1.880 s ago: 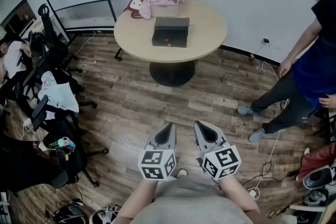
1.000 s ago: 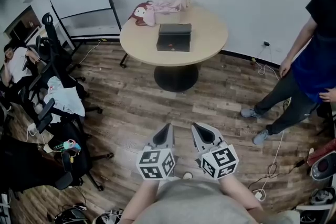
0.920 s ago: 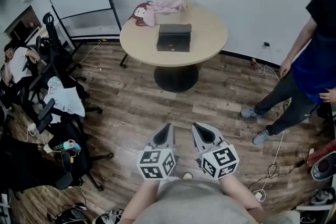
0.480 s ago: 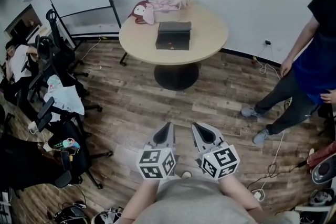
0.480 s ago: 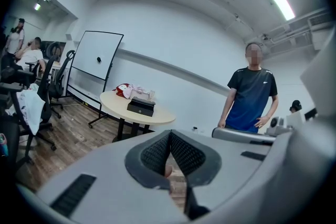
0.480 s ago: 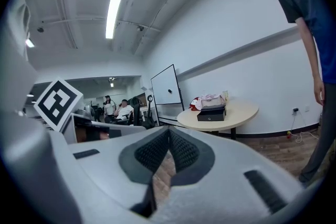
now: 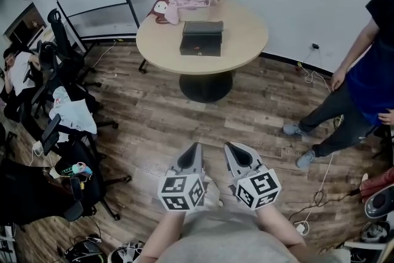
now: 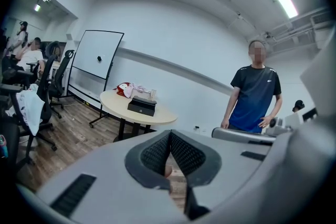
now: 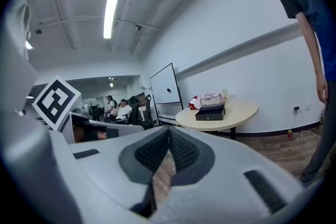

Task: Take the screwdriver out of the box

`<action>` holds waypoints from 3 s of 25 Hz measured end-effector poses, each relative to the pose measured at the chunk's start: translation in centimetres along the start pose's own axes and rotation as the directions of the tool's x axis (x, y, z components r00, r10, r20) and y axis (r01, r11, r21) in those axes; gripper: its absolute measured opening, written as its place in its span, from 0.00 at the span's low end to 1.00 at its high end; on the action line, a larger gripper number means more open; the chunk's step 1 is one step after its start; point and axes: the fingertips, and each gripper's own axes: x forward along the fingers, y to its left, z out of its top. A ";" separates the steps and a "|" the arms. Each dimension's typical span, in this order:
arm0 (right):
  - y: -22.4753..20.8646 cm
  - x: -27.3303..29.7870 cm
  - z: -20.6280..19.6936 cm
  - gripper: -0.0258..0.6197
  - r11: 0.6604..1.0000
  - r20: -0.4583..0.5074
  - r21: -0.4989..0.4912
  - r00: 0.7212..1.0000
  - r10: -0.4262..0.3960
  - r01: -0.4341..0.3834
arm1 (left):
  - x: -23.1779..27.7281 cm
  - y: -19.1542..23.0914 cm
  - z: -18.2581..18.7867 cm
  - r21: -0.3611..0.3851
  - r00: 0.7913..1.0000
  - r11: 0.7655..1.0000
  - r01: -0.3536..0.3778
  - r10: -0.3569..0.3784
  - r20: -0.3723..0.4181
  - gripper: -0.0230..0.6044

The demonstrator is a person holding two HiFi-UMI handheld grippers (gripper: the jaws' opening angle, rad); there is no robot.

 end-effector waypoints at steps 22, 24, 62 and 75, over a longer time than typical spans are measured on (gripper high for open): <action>-11.2 18.6 4.8 0.04 0.999 -0.042 -0.025 0.999 -0.023 0.022 | 19.0 8.9 7.5 -0.012 0.999 1.000 0.025 -0.025 -0.047 0.04; -11.8 21.1 5.7 0.04 0.999 -0.043 -0.032 0.999 -0.016 0.014 | 20.8 10.1 8.6 -0.011 0.998 0.999 0.030 -0.031 -0.056 0.04; -26.8 42.4 9.2 0.04 0.993 -0.063 0.023 0.992 -0.113 0.115 | 45.2 21.4 13.2 -0.039 0.966 0.994 0.103 -0.109 -0.233 0.04; -32.2 47.6 10.1 0.04 0.996 -0.092 0.037 0.993 -0.073 0.077 | 54.7 24.2 11.4 0.087 0.870 0.983 0.159 -0.098 -0.484 0.27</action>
